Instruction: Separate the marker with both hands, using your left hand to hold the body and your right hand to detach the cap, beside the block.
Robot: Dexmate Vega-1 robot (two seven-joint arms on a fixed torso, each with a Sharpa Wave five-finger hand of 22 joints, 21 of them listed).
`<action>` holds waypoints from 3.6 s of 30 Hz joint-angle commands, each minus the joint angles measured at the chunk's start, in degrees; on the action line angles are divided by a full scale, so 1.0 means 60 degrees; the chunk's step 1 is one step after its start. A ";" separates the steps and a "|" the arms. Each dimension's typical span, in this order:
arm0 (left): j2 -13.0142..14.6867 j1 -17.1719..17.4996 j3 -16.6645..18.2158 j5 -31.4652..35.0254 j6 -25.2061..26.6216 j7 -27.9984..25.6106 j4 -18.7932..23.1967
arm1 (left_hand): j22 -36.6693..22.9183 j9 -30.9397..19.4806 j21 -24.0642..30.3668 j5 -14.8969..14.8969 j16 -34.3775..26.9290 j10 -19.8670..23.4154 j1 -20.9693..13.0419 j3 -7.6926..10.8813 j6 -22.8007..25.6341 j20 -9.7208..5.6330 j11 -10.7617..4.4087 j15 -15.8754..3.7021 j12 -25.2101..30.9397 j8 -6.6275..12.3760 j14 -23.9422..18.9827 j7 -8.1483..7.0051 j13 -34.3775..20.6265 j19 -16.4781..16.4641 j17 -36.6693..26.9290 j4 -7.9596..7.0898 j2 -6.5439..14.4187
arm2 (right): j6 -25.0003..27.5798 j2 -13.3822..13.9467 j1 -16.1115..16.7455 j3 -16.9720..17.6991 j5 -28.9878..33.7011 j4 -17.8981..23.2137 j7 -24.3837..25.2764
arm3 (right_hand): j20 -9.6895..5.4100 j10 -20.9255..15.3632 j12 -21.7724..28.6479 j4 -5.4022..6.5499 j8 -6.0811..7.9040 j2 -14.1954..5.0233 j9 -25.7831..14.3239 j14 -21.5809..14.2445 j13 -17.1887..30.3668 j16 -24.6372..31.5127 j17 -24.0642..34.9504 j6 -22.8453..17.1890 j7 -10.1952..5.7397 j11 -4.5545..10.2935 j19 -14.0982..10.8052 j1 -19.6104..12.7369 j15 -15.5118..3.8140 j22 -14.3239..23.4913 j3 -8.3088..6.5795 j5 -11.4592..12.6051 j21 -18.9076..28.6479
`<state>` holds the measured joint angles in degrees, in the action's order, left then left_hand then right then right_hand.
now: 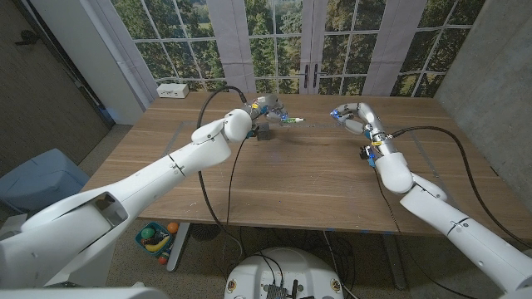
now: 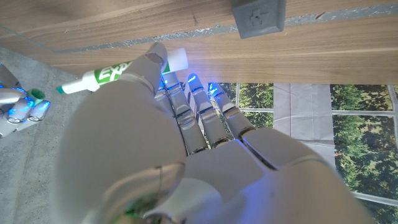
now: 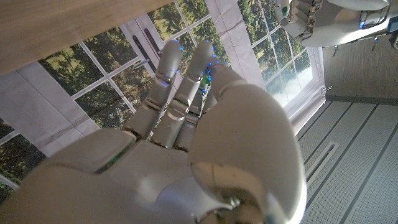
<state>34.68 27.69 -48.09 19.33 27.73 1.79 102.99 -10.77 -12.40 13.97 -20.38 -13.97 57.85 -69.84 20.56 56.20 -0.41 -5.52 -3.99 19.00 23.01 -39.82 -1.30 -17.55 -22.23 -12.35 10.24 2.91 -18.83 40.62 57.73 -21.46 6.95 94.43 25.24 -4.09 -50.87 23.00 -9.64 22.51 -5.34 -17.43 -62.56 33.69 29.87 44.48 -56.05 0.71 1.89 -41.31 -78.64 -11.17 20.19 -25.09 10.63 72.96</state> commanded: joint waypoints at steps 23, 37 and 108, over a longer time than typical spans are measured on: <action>0.0722 0.1066 -0.0148 0.0902 0.1346 0.0435 0.1257 | -0.0034 -0.0053 -0.0023 -0.0066 0.0012 0.1387 -0.0164 -0.0036 0.0059 0.0028 -0.1005 -0.1595 -0.0019 0.0046 -0.0040 0.0016 -0.1345 0.0028 -0.0038 -0.0057 0.0324 | 0.3977 0.1702 0.0589 -0.0149 -0.0486 0.2284 -0.2122 | -0.1331 -0.0314 -0.0100 0.0026 -0.0029 0.0054 -0.0017 -0.0010 0.0288 -0.0123 0.0075 0.0032 0.0078 0.0151 0.0039 -0.0034 -0.0313 -0.0198 -0.0113 0.0085 0.0204; 0.0917 0.1189 -0.0381 0.1419 0.1852 0.0634 0.1556 | -0.0034 -0.0055 -0.0027 -0.0068 0.0032 0.1391 -0.0169 -0.0054 0.0071 0.0030 -0.1007 -0.1597 -0.0053 0.0036 -0.0009 0.0005 -0.1357 0.0036 -0.0037 -0.0051 0.0326 | 0.4805 0.1975 0.0499 -0.0513 -0.0173 0.2645 -0.2248 | -0.1332 -0.0319 -0.0152 0.0028 -0.0045 0.0049 -0.0013 -0.0029 0.0329 -0.0152 0.0113 0.0036 0.0071 0.0177 0.0084 -0.0007 -0.0322 -0.0320 -0.0146 0.0105 0.0265; 0.0726 0.1345 -0.1065 0.5788 0.1853 0.2824 0.1296 | -0.0043 0.0106 -0.0173 0.0557 0.0519 -0.0984 0.1103 -0.0832 -0.1563 0.0235 -0.1084 -0.1341 -0.1403 -0.1293 0.1077 -0.0467 -0.0495 0.0418 0.0210 -0.0391 0.0187 | 0.9294 0.2266 -0.0786 -0.2606 0.2671 0.4061 -0.3880 | 0.0254 0.2132 -0.2093 0.0597 -0.1701 0.0480 0.0234 0.3233 -0.0284 -0.1975 -0.0485 0.2474 -0.0448 0.0368 0.2456 0.2664 0.0160 -0.1792 0.0354 0.0253 -0.0579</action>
<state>39.34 35.28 -55.40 50.96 39.65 15.90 110.45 -10.77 -11.85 13.31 -17.63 -11.20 53.54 -64.57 16.18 47.44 1.07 -11.47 -3.19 11.20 15.96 -33.99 -3.89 -21.31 -20.32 -10.97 8.08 5.02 33.94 53.88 53.94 -36.06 22.24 117.62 3.98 -2.77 -39.82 10.80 -6.00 12.91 -2.70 -16.15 -45.58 32.21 18.60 41.39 -42.43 -1.90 4.05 -27.08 -64.07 -5.51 9.32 -23.70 11.74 70.26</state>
